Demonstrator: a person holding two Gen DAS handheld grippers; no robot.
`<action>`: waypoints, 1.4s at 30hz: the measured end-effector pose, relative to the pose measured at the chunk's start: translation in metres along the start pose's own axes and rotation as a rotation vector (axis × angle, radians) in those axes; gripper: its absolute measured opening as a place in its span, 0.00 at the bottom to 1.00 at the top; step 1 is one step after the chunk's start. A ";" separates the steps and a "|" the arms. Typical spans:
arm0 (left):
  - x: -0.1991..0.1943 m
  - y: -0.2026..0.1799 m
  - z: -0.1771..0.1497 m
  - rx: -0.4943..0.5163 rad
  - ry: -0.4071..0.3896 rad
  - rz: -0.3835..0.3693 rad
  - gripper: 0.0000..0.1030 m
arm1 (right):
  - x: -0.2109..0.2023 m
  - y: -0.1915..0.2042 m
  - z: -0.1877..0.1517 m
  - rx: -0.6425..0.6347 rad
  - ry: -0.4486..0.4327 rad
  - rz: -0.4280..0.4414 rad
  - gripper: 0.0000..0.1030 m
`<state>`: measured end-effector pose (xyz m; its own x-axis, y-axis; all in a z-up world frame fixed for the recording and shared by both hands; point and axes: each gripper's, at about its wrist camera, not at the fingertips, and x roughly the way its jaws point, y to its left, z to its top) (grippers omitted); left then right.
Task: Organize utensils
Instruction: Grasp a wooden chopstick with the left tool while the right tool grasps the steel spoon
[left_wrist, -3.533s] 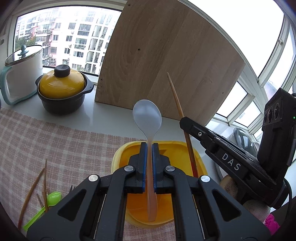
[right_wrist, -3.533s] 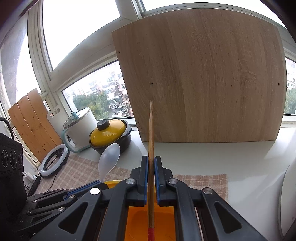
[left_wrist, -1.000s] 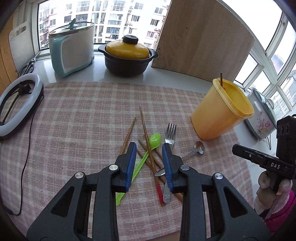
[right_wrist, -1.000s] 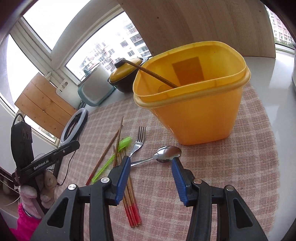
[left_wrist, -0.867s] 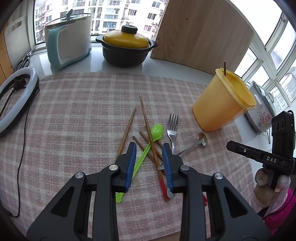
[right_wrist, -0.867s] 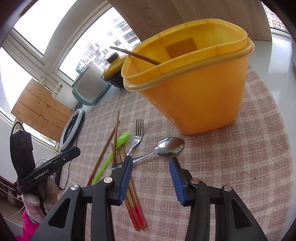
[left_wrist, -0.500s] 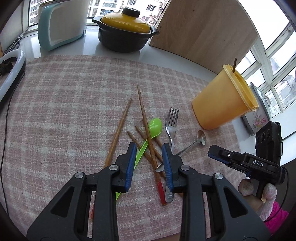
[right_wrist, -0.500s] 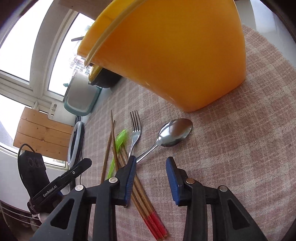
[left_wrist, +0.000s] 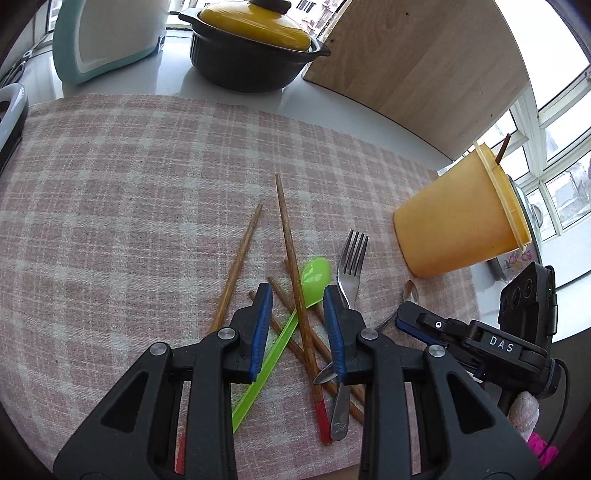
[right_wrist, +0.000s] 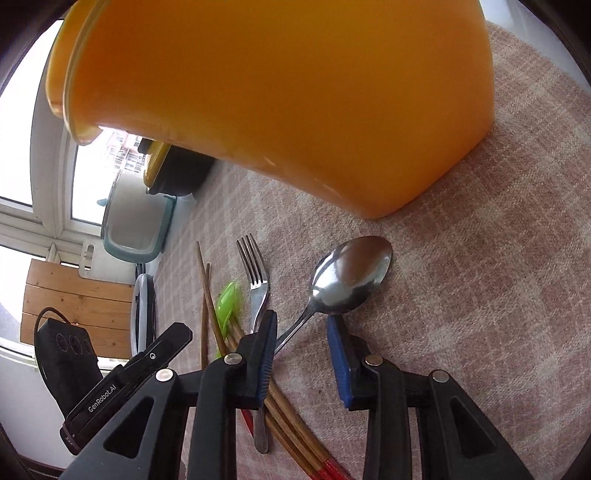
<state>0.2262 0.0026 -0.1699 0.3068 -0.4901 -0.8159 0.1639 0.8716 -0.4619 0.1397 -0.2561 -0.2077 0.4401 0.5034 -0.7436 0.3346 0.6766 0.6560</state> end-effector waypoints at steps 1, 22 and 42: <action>0.002 0.001 0.002 -0.012 0.001 -0.006 0.27 | 0.001 0.001 0.000 0.006 -0.005 -0.002 0.29; 0.044 0.005 0.030 -0.055 0.046 -0.014 0.24 | 0.010 0.008 0.003 0.039 -0.029 -0.074 0.05; 0.036 -0.003 0.030 -0.019 -0.005 0.022 0.04 | -0.009 0.013 -0.006 -0.033 -0.017 -0.067 0.01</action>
<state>0.2650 -0.0177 -0.1877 0.3147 -0.4706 -0.8243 0.1393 0.8819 -0.4503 0.1349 -0.2484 -0.1933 0.4316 0.4470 -0.7835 0.3367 0.7260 0.5996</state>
